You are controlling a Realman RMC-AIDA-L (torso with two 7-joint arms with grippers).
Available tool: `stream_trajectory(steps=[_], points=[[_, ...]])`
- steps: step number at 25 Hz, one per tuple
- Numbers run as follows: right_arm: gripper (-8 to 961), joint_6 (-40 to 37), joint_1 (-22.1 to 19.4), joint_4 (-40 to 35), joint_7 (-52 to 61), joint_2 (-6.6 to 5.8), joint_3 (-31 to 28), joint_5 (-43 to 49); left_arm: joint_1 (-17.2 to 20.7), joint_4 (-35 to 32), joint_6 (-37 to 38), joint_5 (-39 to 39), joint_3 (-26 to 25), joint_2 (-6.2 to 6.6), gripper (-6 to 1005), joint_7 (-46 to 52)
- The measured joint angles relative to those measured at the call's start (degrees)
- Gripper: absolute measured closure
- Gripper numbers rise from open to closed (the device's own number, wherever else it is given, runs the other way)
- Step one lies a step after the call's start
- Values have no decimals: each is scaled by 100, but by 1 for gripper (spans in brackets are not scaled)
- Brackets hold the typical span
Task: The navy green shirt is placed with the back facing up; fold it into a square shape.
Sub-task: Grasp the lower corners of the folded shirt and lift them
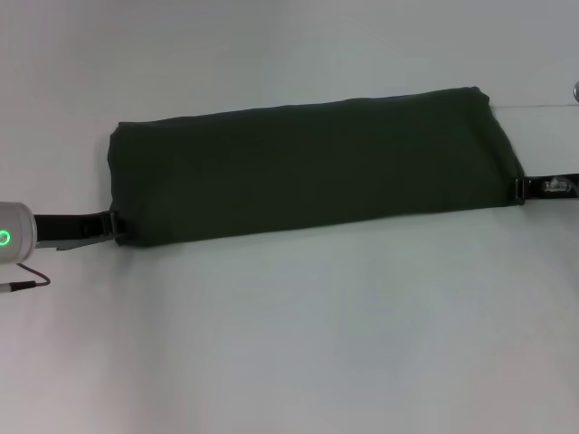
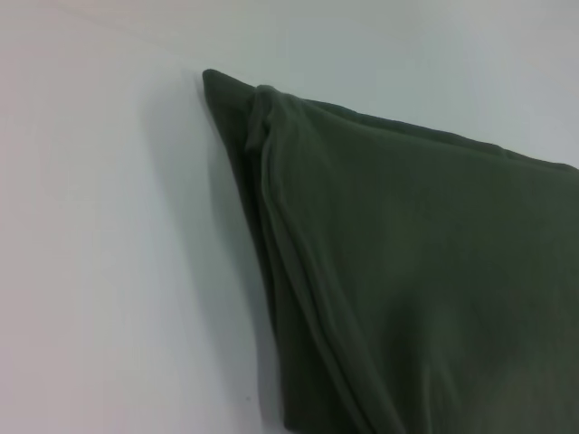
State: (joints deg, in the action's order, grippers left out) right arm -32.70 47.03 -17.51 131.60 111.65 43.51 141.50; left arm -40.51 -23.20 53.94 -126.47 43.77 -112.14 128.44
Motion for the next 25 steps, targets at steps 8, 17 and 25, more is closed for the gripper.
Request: stream_trajectory(steps=[8,17,25], points=[[931,-324,-47,-187,-8,-37,-21,-6,0,-21,144,0,1,26,980,22],[922,-1520,-379,-1004,130,-75,-204,-45,39,-184,778,-11,-26,227,980,224],[914,-2440,-806,-1654,143,12,-461,-45,61,-296,1543,-443,-512,418,979,348]])
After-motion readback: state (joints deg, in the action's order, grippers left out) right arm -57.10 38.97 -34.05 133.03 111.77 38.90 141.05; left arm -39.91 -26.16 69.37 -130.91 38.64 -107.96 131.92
